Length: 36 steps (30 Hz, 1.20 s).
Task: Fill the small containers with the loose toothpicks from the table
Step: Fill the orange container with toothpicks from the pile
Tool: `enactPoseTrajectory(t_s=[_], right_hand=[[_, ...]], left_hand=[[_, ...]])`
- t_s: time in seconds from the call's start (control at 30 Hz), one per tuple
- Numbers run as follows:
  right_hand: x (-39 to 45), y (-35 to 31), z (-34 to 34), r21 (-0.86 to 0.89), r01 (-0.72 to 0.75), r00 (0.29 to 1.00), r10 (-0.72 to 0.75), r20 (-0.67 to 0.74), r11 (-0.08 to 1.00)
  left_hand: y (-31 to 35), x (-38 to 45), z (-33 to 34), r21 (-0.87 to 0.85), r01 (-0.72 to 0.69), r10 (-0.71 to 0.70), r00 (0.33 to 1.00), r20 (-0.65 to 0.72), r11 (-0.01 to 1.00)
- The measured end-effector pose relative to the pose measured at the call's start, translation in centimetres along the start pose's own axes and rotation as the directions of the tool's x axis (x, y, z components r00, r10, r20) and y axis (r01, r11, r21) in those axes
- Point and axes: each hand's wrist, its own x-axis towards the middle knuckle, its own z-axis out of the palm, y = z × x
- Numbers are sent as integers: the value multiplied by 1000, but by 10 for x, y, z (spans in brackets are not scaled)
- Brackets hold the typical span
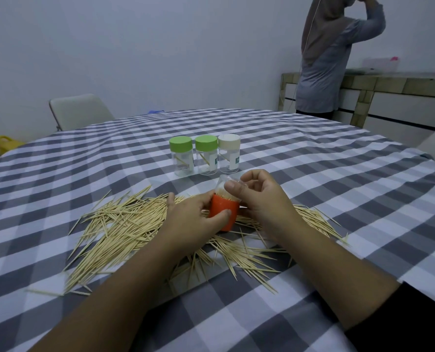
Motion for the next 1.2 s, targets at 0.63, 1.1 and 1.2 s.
enactPoseTrajectory(t_s=[0.63, 1.1, 1.2], right_hand=[[-11, -8, 0, -239, 195, 973, -156, 171, 951], [-7, -6, -2, -291, 155, 966, -84, 243, 944], [-7, -13, -6, -297, 147, 974, -86, 210, 944]], left_hand=[[-18, 8, 4, -35, -2, 3, 1000, 20, 999], [-7, 4, 3, 77, -10, 15, 998, -69, 997], [3, 8, 2, 215, 11, 15, 993, -116, 977]])
